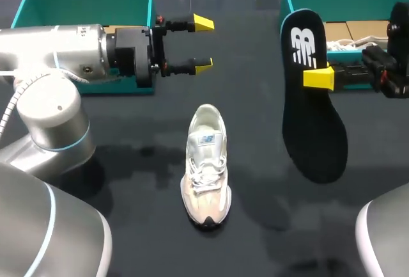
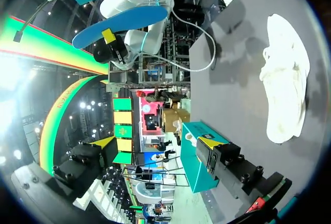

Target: Take the shoe out of the shoebox, open the shoe tongue, remove and reinsert the insole, then place the shoe into the shoebox

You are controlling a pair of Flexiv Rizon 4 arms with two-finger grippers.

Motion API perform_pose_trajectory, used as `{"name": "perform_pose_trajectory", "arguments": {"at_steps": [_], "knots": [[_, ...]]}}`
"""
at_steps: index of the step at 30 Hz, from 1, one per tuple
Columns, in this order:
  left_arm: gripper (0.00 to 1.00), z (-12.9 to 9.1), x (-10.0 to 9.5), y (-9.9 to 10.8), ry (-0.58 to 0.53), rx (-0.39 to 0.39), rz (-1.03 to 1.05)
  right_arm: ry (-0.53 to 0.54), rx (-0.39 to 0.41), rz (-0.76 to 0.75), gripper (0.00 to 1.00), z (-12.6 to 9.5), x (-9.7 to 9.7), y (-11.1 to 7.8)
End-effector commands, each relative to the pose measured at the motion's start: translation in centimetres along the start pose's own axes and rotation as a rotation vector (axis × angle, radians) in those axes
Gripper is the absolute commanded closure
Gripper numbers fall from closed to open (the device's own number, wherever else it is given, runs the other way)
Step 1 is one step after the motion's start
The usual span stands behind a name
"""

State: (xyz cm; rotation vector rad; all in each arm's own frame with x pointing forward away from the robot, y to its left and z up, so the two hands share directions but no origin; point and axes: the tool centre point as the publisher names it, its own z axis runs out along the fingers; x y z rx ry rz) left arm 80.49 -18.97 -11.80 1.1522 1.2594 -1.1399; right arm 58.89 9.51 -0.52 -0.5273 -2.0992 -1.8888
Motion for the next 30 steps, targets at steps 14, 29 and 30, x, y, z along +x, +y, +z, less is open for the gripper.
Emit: {"name": "perform_pose_trajectory", "arguments": {"at_steps": [14,29,30], "knots": [[0.00,-0.2,-0.4,1.0,0.020,0.005,0.004,0.078,-0.024,0.104,1.00,0.9,-6.5,1.5],[0.00,-0.2,-0.4,1.0,0.020,0.005,0.004,0.083,-0.018,0.407,1.00,3.3,-14.9,3.2],[0.00,-0.2,-0.4,1.0,0.020,0.005,0.004,0.083,-0.018,0.407,1.00,3.3,-14.9,3.2]]}}
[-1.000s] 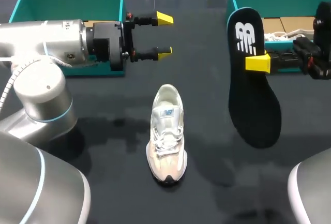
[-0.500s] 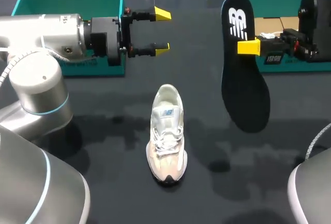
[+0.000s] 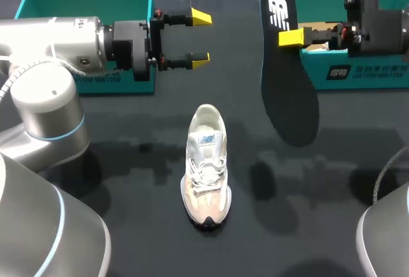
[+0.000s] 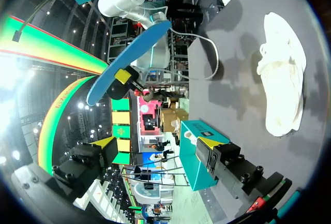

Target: Take the shoe out of the shoebox, open the shoe tongue, remove and reinsert the insole, then place the shoe into the shoebox

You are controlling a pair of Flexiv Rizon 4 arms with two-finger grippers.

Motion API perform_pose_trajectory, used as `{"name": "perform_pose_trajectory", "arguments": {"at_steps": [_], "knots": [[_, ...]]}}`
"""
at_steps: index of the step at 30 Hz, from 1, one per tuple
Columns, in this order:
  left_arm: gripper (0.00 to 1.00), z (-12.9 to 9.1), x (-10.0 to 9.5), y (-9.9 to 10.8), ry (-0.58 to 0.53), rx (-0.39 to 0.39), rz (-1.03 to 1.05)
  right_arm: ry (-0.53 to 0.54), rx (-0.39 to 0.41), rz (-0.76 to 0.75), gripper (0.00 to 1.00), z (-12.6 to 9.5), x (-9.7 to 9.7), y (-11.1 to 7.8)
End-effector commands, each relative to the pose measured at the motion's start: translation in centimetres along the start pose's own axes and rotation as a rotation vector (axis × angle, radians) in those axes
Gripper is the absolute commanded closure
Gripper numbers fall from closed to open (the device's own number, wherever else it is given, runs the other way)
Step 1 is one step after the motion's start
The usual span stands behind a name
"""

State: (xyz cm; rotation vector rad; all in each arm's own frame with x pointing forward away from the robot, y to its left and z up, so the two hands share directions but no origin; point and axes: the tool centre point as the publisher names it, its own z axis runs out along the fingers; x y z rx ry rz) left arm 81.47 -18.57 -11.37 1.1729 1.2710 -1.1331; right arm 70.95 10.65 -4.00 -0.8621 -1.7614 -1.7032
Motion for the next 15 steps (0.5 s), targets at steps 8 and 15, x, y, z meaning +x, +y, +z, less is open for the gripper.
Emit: {"name": "perform_pose_trajectory", "arguments": {"at_steps": [8,15], "knots": [[0.00,0.1,0.1,0.0,-0.001,-0.001,0.002,0.047,0.044,0.000,1.00,1.2,-2.2,1.9],[0.00,0.1,0.1,0.0,-0.001,-0.001,0.002,0.017,0.004,0.065,1.00,1.1,-3.9,3.3]]}}
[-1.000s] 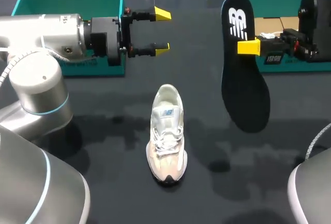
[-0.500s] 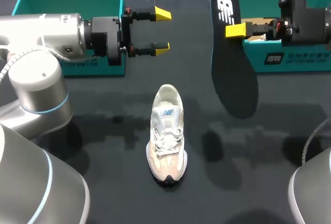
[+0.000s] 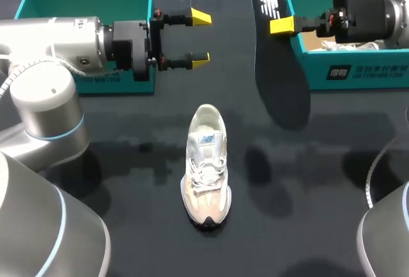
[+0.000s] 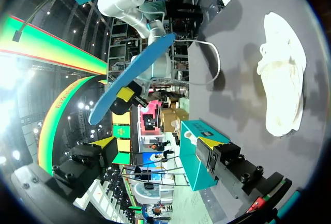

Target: Take the shoe out of the shoebox, open the shoe tongue, remove and reinsert the insole, then place the shoe into the shoebox

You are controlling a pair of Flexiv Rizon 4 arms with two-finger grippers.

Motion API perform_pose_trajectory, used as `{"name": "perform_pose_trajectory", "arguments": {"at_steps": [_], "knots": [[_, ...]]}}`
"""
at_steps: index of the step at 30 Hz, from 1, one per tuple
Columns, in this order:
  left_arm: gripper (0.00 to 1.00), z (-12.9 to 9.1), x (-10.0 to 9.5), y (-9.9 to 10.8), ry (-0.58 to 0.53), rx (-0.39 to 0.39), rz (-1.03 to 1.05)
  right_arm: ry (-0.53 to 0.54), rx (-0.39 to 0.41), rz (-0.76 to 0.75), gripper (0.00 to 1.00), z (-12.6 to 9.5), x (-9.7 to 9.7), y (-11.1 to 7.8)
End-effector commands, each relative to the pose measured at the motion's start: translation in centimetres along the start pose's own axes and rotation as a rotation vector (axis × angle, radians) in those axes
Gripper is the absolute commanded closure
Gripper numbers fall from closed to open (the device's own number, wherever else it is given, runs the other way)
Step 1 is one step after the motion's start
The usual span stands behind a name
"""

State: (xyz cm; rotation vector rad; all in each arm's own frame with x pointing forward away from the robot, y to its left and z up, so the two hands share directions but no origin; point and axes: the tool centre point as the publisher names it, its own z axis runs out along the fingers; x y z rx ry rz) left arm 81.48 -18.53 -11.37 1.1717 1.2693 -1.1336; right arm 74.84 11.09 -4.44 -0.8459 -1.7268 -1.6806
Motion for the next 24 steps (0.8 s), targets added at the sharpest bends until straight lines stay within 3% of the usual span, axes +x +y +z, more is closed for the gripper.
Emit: {"name": "perform_pose_trajectory", "arguments": {"at_steps": [1,6,20,24], "knots": [[0.00,0.1,0.1,0.0,0.001,-0.001,0.001,-0.017,-0.017,0.062,1.00,0.3,-1.3,0.9],[0.00,0.1,0.1,0.0,0.001,-0.001,0.001,-0.058,-0.042,0.170,1.00,0.4,-2.0,1.4],[0.00,0.1,0.1,0.0,0.001,-0.001,0.001,-0.058,-0.042,0.170,1.00,0.4,-2.0,1.4],[0.00,0.7,0.1,-0.6,-0.013,0.026,0.014,-0.064,0.029,0.290,1.00,2.4,-3.9,3.8]]}}
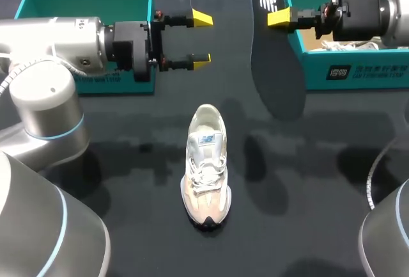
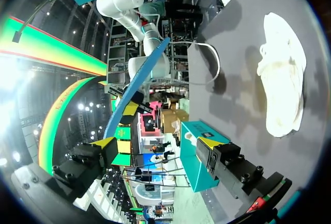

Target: Take the shoe out of the shoebox, open the shoe tongue, remove and reinsert the insole, then place the shoe into the shoebox

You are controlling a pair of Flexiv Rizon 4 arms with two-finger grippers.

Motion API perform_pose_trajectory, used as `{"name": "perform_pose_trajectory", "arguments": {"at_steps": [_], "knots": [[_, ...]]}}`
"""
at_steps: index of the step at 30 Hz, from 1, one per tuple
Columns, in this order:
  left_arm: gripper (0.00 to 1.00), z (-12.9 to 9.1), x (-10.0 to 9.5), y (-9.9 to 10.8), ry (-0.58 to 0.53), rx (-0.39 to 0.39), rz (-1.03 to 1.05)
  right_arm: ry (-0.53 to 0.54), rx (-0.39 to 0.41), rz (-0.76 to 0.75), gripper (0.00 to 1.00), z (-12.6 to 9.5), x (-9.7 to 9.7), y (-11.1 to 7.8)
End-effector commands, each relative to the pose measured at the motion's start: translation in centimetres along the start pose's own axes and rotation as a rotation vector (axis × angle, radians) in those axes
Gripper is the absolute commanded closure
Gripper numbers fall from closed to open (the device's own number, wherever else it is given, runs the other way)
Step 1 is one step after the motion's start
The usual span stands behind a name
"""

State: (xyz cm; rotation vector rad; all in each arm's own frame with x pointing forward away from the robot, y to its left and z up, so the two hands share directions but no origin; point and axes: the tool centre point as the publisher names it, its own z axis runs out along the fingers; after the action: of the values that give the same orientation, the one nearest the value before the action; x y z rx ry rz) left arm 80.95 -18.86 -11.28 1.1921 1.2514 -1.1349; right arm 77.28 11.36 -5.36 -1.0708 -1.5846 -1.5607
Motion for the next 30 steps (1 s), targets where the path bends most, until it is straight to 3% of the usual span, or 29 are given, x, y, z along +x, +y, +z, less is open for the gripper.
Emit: {"name": "perform_pose_trajectory", "arguments": {"at_steps": [1,10,12,23,27,30], "knots": [[0.00,0.4,0.2,-0.2,-0.014,0.008,0.003,-0.010,0.070,0.092,1.00,2.5,-1.2,2.9],[0.00,0.6,1.1,-1.5,-0.024,-0.040,-0.020,0.005,0.063,0.254,1.00,4.2,-4.7,3.6],[0.00,0.8,1.1,-1.8,-0.028,-0.045,-0.037,-0.009,0.028,0.285,1.00,4.2,-5.3,3.6],[0.00,0.7,1.0,-1.9,-0.024,-0.055,-0.030,-0.017,0.005,0.290,1.00,4.0,-5.5,3.4],[0.00,1.3,1.3,-1.8,-0.018,-0.048,-0.048,-0.080,0.105,0.428,1.00,5.5,-6.7,4.5],[0.00,1.6,1.4,-1.6,-0.024,-0.030,-0.058,-0.062,0.119,0.460,1.00,6.4,-8.0,4.5]]}}
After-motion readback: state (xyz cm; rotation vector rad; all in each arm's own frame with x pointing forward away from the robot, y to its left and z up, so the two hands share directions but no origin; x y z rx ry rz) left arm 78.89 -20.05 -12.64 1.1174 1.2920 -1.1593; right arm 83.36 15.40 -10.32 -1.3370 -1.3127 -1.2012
